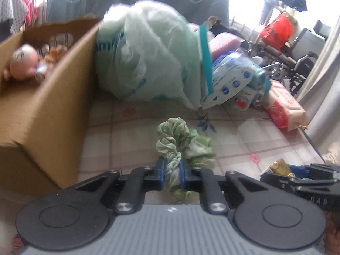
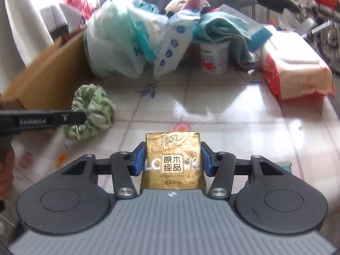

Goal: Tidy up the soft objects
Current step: 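Carry scrunchie and gold carton into the box and open both grippers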

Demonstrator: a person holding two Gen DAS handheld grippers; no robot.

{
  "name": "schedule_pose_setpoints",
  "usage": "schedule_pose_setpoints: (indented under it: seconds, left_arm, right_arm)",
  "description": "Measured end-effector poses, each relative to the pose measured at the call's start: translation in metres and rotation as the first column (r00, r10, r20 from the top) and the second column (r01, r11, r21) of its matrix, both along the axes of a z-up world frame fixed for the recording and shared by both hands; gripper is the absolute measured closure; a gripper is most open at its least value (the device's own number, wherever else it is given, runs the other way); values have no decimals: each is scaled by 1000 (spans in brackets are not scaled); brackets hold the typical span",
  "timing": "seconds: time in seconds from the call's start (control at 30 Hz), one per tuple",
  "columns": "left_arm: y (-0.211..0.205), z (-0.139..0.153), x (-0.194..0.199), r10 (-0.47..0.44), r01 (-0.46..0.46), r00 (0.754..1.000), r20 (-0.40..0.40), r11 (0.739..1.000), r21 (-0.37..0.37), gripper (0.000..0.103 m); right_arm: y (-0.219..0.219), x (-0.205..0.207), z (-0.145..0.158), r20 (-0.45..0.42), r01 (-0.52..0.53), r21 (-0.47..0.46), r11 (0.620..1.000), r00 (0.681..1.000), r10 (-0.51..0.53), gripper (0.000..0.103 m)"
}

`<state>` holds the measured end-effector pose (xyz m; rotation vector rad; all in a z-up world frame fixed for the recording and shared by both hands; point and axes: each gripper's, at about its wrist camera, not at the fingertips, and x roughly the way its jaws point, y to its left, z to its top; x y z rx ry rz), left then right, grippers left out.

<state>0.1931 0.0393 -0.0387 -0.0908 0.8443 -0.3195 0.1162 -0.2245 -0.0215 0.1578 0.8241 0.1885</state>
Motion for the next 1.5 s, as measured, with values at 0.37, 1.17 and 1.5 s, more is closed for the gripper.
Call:
schedule_pose_setpoints:
  seconds: [0.37,1.17,1.5]
  left_arm:
    - [19,65,-16,-11,19,997,75,994,-107,88]
    - [170,82,236,211,-220,972,-100,971,-91,86]
    - [164,11,317,253,-270,936,-246,962,-36,52]
  right_arm:
    - [-39,-12,34,-7,118,284,952,993,-121,52]
    - [204,229,151,121,-225,285,932,973,198,52]
    - [245,283,117,60,-232,214,949,973,224,52]
